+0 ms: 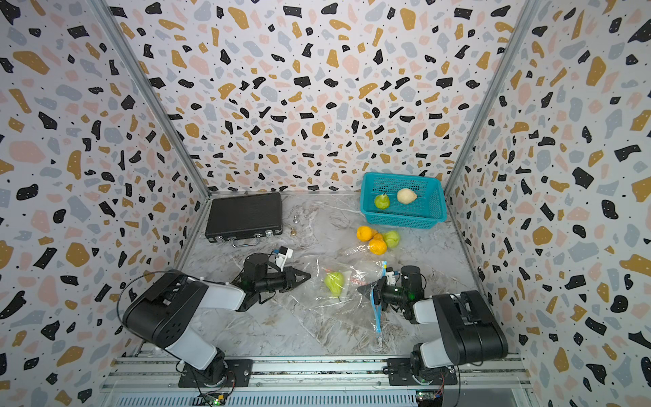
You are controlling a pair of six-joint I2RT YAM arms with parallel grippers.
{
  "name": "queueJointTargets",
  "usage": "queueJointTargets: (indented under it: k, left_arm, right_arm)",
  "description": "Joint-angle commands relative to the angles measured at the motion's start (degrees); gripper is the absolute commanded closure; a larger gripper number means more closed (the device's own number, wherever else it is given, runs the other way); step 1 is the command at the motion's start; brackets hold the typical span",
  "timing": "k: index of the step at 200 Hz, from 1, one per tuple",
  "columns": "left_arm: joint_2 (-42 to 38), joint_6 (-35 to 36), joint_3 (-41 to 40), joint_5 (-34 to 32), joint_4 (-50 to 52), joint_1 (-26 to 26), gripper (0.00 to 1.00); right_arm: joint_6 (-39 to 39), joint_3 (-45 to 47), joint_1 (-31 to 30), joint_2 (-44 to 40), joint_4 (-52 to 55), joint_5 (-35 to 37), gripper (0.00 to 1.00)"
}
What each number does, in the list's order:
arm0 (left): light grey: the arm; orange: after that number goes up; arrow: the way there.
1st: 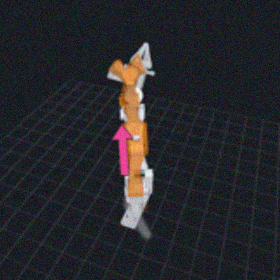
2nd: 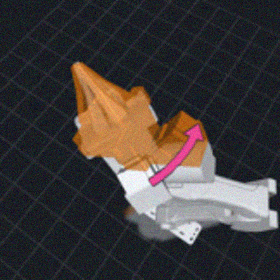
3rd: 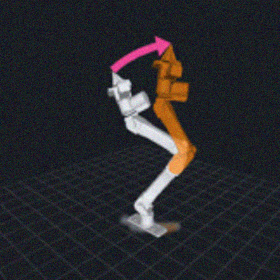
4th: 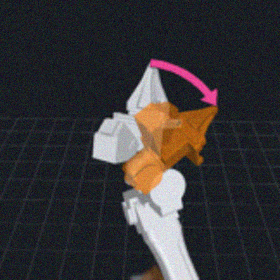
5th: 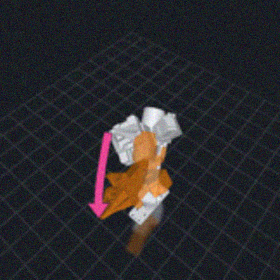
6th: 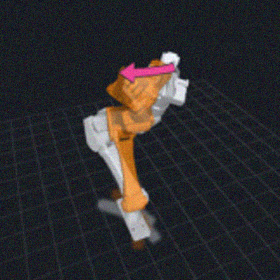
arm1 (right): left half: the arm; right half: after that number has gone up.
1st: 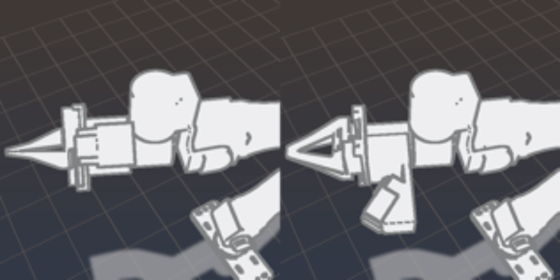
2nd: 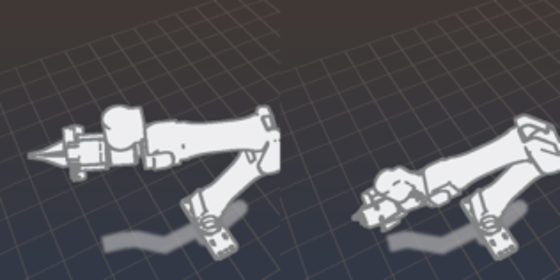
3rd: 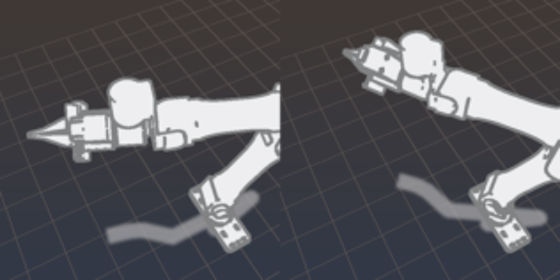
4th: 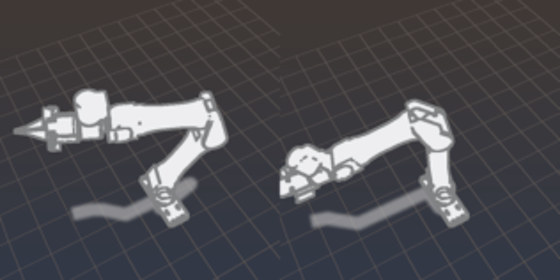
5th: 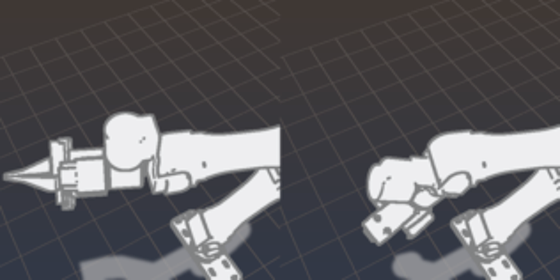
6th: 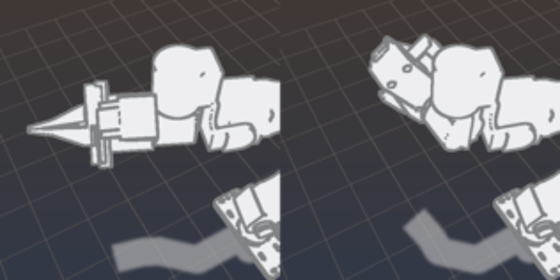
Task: Open the zip-top bag and take out the pear
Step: Adjust the zipper food storage bag at the center of the board.
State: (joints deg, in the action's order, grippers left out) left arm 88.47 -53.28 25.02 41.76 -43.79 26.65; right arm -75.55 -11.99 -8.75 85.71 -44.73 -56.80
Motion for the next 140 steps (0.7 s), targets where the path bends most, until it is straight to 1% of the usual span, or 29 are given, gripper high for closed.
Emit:
queueJointTargets:
  k: [1,13,16,25,34,51,72,88,119,140]
  left_arm:
    - [-8.7,0.5,2.9,-0.4,6.8,1.8,0.89]
    - [-13.6,2.8,5.4,-1.6,15.5,2.6,0.89]
    - [-14.6,4.6,6.1,-1.9,17.7,2.9,0.89]
    - [-17.0,6.3,7.8,-2.4,22.1,3.5,0.89]
    - [-18.2,6.5,8.7,-2.3,23.8,3.8,0.89]
    - [-18.3,5.8,9.0,-2.3,23.6,3.9,0.90]
    - [-16.8,4.2,9.7,-1.4,21.3,4.2,0.90]
    - [-16.5,4.2,10.5,-1.7,21.2,4.6,0.90]
    - [-14.1,4.2,10.0,-2.2,19.9,4.6,0.90]
    - [-12.6,4.6,9.1,-2.8,19.3,4.6,0.90]
  right_arm:
    - [-3.2,-1.7,-0.3,4.1,-12.8,-0.6,0.90]
    - [-4.2,-1.7,-0.3,6.3,-16.4,-0.7,0.89]
    - [-4.7,-1.8,-0.3,6.8,-17.5,-0.9,0.88]
    - [-6.9,-1.9,-0.3,8.8,-21.7,-1.4,0.85]
    - [-9.5,-1.9,-0.3,10.7,-27.0,-1.7,0.82]
    - [-14.0,-2.0,-0.3,15.0,-36.8,-2.9,0.74]
    - [-12.3,-2.2,-0.4,17.4,-37.0,-3.8,0.63]
    - [-11.2,-2.0,-0.3,17.3,-37.0,-4.4,0.51]
    - [-11.0,-2.4,-0.3,17.7,-37.0,-5.7,0.39]
    - [-9.2,-1.6,-0.3,19.4,-37.0,-6.6,0.29]
